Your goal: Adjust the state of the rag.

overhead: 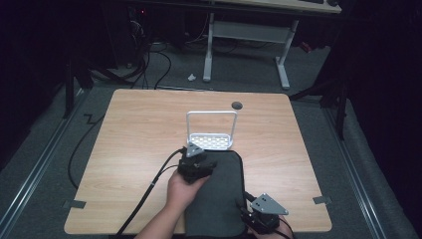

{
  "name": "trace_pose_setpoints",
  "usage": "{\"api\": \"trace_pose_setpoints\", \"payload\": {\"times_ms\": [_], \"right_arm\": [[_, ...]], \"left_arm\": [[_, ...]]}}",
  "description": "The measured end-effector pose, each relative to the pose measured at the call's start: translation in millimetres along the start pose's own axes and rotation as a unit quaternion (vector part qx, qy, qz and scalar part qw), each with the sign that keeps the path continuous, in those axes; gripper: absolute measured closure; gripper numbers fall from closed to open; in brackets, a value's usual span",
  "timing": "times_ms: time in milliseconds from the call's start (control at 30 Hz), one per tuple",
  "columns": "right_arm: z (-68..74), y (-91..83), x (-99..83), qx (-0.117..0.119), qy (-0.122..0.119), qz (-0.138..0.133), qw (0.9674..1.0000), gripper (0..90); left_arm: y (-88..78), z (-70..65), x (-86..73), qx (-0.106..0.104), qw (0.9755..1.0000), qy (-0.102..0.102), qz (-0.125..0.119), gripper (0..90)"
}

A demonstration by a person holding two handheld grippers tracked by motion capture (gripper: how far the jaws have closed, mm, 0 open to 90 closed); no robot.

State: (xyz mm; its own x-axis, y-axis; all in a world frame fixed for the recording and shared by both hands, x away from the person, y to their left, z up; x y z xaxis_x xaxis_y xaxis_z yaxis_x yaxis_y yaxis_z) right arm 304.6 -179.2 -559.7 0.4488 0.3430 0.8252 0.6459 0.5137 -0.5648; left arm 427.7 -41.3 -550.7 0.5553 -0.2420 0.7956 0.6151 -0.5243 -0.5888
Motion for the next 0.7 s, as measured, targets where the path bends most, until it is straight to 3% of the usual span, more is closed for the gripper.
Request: {"api": "trace_pose_setpoints", "payload": {"times_ms": [33,100,167,233,333,467,700], "right_arm": [[-0.1,0.9,0.2,0.002,-0.002,0.000,1.0000,62.1],[-2.3,4.0,1.7,0.005,0.005,0.004,1.0000,64.5],[-6.1,9.5,5.3,0.011,0.005,0.012,0.9999,68.5],[-14.3,18.7,11.5,0.007,0.004,0.021,0.9998,73.2],[-31.3,42.0,18.0,0.001,0.018,0.041,0.9990,80.5],[-43.5,68.5,12.0,-0.006,0.034,0.079,0.9962,83.0],[-31.7,67.9,5.9,0.006,0.017,0.092,0.9956,82.6]], "left_arm": [[-6.5,3.2,-12.4,-0.010,0.9999,0.000,0.012,52.4],[-14.7,7.8,-32.8,0.002,0.9992,0.019,0.034,61.1],[-21.6,7.0,-46.0,-0.004,0.9986,0.033,0.042,67.6],[-25.8,6.0,-55.2,-0.003,0.9981,0.044,0.042,68.6],[-25.4,6.8,-63.8,0.006,0.9965,0.067,0.050,72.6],[-25.8,7.5,-70.4,0.008,0.9951,0.082,0.055,73.6],[-40.7,3.9,-82.6,-0.003,0.9934,0.098,0.059,73.5]]}}
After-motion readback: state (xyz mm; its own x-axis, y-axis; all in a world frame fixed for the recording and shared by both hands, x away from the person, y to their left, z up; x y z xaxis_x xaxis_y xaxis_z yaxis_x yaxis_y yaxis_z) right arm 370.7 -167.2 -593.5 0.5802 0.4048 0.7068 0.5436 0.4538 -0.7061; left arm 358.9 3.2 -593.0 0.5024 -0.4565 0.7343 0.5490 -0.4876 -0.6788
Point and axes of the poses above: each handheld gripper's, and its own axes: y roughly forward along the jaws, x roughly out of its top, z roughly to its left, the point moved 10 cm from there along y, roughly forward along the jaws, and after that the axes turned 9 degrees about x, right-handed, at the moved point
